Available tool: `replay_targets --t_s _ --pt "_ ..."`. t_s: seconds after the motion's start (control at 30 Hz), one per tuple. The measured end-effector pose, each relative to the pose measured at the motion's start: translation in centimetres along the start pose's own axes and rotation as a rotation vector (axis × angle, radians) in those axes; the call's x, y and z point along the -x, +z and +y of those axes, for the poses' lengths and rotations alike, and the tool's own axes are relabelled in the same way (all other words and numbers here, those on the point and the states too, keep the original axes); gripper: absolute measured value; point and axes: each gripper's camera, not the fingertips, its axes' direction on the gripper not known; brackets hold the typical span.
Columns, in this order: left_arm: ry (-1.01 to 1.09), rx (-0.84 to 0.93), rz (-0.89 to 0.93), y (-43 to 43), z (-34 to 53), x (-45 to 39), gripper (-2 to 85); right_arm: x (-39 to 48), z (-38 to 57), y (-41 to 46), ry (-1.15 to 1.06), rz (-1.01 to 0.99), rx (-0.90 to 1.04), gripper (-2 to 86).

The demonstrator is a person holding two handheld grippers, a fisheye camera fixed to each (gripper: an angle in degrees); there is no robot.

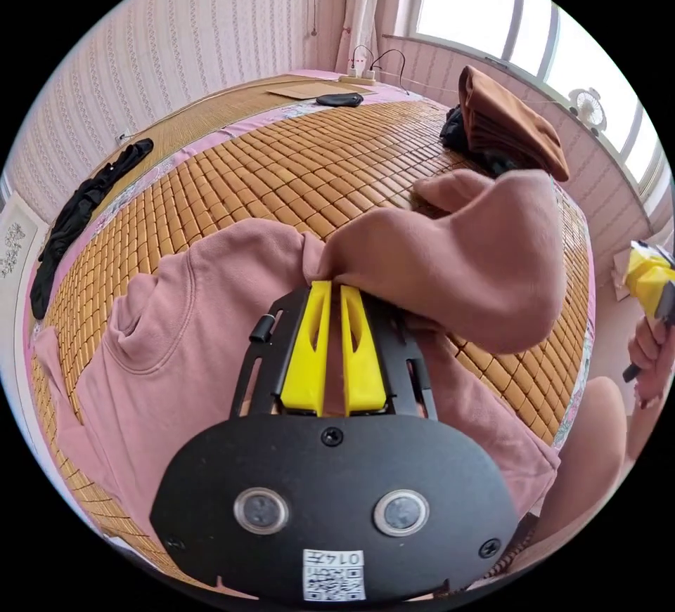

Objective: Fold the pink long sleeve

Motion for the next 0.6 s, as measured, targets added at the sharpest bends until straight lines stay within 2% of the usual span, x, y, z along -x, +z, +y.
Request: replay_targets --t_s 0.1,0.2,0.3,0.37,0.4,0.47,0.6 --pt "0.013 -0.026 -0.007 -1.4 0.3 0.1 3.6 -4.5 2.0 -3.3 0.104 0.218 -0.008 12.0" --pt "0.048 -0.056 -0.082 -3.4 0.4 0.0 4.7 -8.9 3.0 -5.0 0.188 0.315 -0.002 13.1" --pt "0.076 -0.108 -0.042 -5.0 0.5 -0.6 5.1 -12.6 3.4 -4.7 0.257 0.407 0.050 13.3" --pt "0.055 -0.107 0.075 -5.0 0.4 -1.2 7.4 -14.5 3.8 -4.1 0.302 0.372 0.109 12.8" --pt "0.026 -0.071 0.159 -4.4 0.1 -1.7 9.9 -14.6 4.2 -5.0 0.287 0.386 0.045 10.3" --pt "0.017 -0.004 0.245 -3.0 0.0 -3.0 13.0 -14.9 4.5 -5.9 0.256 0.355 0.050 4.5" --pt "0.053 0.133 0.052 0.8 0.0 -5.5 10.4 -17.0 4.4 -9.7 0.220 0.184 0.047 1.0"
